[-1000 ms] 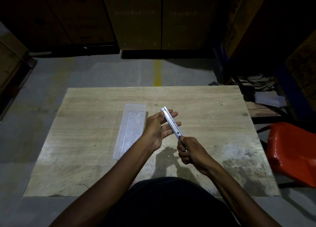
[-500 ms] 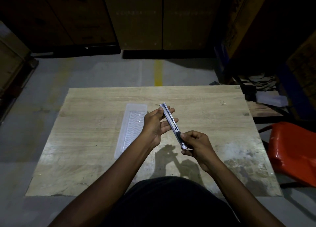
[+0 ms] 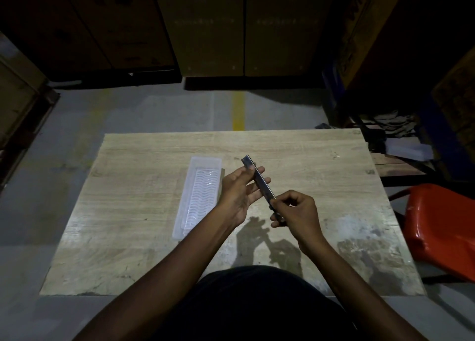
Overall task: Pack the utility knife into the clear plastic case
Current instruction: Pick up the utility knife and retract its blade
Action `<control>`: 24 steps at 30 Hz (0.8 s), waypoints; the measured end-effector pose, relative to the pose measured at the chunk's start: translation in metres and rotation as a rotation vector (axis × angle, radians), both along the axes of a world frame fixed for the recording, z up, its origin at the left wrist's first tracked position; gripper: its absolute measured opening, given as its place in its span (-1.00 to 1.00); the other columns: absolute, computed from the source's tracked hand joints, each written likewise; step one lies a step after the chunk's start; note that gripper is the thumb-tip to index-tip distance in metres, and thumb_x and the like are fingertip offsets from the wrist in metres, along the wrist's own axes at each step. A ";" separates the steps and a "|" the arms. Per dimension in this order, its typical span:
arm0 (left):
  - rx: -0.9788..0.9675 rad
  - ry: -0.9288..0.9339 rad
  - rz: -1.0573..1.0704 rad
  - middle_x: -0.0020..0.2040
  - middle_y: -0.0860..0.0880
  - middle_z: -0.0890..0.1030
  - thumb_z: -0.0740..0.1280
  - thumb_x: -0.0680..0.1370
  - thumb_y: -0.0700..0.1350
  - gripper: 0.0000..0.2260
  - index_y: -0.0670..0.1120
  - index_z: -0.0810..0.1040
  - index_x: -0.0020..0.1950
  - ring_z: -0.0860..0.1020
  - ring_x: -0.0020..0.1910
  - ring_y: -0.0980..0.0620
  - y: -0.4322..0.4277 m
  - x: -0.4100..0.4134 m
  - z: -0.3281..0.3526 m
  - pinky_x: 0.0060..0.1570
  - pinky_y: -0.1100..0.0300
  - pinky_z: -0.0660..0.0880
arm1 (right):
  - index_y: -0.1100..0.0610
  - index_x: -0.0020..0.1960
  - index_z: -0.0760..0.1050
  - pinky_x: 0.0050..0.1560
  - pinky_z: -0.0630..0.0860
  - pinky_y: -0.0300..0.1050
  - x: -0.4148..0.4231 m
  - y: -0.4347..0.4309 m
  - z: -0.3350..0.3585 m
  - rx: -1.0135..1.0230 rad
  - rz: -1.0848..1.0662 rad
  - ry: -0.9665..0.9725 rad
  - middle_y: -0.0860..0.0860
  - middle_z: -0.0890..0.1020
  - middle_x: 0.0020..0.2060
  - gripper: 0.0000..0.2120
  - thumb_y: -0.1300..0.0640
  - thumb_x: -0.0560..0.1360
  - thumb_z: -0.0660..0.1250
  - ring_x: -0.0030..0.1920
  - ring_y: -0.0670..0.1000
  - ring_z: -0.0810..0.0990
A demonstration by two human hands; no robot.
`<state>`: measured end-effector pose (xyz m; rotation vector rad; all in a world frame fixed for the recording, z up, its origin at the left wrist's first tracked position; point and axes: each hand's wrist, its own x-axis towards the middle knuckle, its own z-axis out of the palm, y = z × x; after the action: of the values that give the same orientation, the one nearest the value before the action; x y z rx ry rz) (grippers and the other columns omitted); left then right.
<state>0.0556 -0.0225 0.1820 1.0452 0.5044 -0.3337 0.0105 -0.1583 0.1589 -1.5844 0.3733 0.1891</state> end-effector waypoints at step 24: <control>-0.086 0.056 0.033 0.24 -0.21 0.56 0.18 0.61 -0.28 -0.72 -0.25 0.39 0.32 0.58 0.14 -0.20 -0.012 -0.005 -0.004 0.16 -0.04 0.53 | 0.22 -0.28 0.52 -0.53 0.42 -0.07 -0.001 0.000 -0.050 -0.931 0.126 -0.746 0.07 0.49 -0.38 -0.89 0.21 0.39 0.39 -0.47 0.04 0.46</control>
<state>0.0504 -0.0340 0.1780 0.9458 0.5527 -0.3533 0.0100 -0.1586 0.1084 -2.4376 -0.2836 -0.5574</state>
